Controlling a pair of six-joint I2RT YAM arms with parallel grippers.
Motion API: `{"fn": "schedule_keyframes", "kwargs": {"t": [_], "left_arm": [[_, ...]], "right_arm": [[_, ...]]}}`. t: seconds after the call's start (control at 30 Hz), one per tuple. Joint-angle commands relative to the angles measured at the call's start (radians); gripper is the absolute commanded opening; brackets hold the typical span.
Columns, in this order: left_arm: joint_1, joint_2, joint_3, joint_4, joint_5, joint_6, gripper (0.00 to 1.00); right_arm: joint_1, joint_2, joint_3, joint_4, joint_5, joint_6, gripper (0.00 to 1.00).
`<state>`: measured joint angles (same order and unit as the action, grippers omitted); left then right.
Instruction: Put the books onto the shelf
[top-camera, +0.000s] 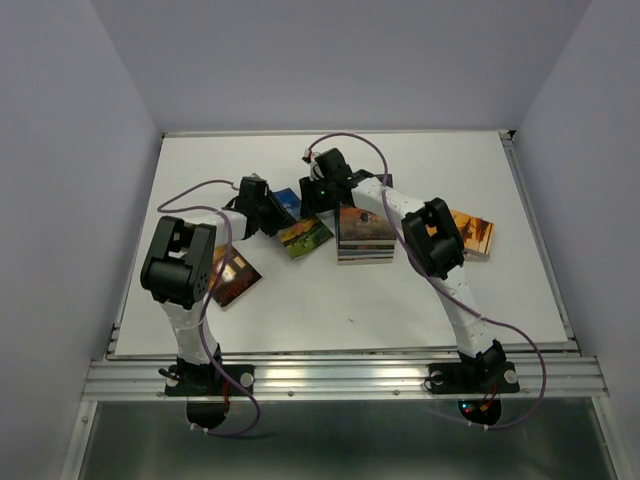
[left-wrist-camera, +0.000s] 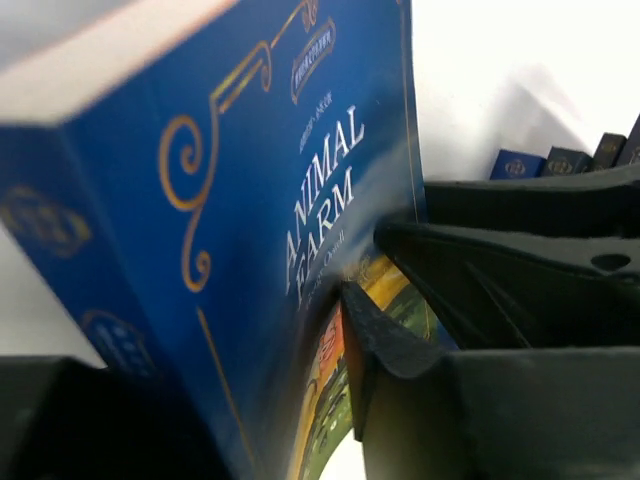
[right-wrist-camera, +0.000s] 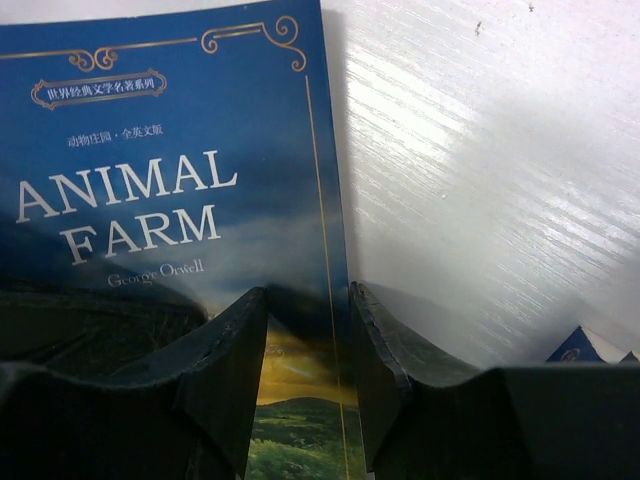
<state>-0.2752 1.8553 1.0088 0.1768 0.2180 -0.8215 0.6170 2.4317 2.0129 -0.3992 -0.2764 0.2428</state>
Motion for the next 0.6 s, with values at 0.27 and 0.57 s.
{"fn": "schedule_keyframes", "kwargs": {"t": [0.27,0.57], "left_arm": [[-0.042,-0.169,0.045,-0.049,-0.062,0.025,0.00],[-0.042,-0.324,0.109,-0.106,-0.121,0.126,0.00]], "right_arm": [[0.069,0.020,-0.033,-0.132,-0.099,0.039,0.50],[0.047,-0.086,0.101,-0.130,-0.003,0.000,0.79]]}}
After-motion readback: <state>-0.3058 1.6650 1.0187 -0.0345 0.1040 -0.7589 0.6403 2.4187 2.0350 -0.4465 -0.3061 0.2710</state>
